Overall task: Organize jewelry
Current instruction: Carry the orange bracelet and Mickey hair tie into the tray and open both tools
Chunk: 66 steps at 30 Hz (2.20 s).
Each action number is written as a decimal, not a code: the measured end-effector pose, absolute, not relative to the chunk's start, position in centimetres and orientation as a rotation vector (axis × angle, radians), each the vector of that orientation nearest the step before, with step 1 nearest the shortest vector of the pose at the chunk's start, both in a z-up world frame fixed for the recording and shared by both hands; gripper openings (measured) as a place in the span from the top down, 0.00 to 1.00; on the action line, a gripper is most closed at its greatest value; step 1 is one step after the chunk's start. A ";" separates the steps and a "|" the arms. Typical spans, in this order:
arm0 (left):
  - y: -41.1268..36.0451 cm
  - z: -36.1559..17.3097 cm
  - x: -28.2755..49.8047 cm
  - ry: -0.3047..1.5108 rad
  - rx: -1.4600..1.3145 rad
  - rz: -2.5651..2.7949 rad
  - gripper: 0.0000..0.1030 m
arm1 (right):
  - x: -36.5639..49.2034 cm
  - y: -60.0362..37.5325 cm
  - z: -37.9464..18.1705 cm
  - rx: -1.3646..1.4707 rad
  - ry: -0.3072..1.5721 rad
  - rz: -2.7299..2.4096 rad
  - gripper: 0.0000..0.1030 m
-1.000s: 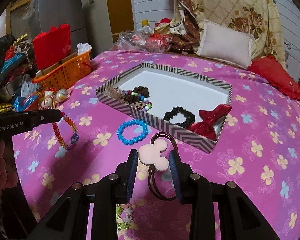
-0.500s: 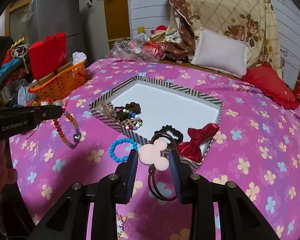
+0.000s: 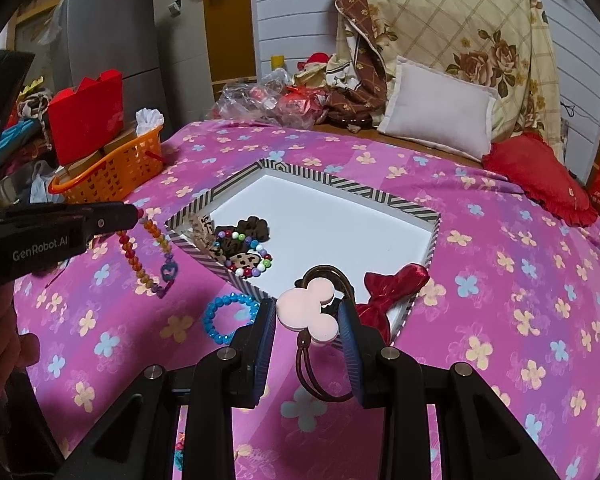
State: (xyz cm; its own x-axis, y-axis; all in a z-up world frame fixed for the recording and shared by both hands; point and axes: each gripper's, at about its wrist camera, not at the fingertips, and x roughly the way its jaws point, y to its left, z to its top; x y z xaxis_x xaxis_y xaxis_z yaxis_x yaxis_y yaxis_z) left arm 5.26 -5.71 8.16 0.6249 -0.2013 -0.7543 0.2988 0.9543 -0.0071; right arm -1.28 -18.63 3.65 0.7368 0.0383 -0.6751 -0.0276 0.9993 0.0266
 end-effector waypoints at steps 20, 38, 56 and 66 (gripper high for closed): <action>-11.9 7.0 11.3 0.880 0.128 -0.325 0.92 | 4.4 -22.2 2.1 0.058 0.787 0.015 0.70; -9.8 -0.7 16.4 1.019 0.094 -0.250 0.92 | 10.5 -20.4 -4.4 0.032 0.916 0.055 0.70; -9.9 -2.2 16.0 1.010 0.110 -0.249 0.89 | 8.8 -21.1 -4.1 0.118 0.880 0.081 0.52; -9.2 -0.2 13.2 0.956 0.114 -0.248 0.48 | 5.4 -21.1 -2.0 0.148 0.839 0.061 0.52</action>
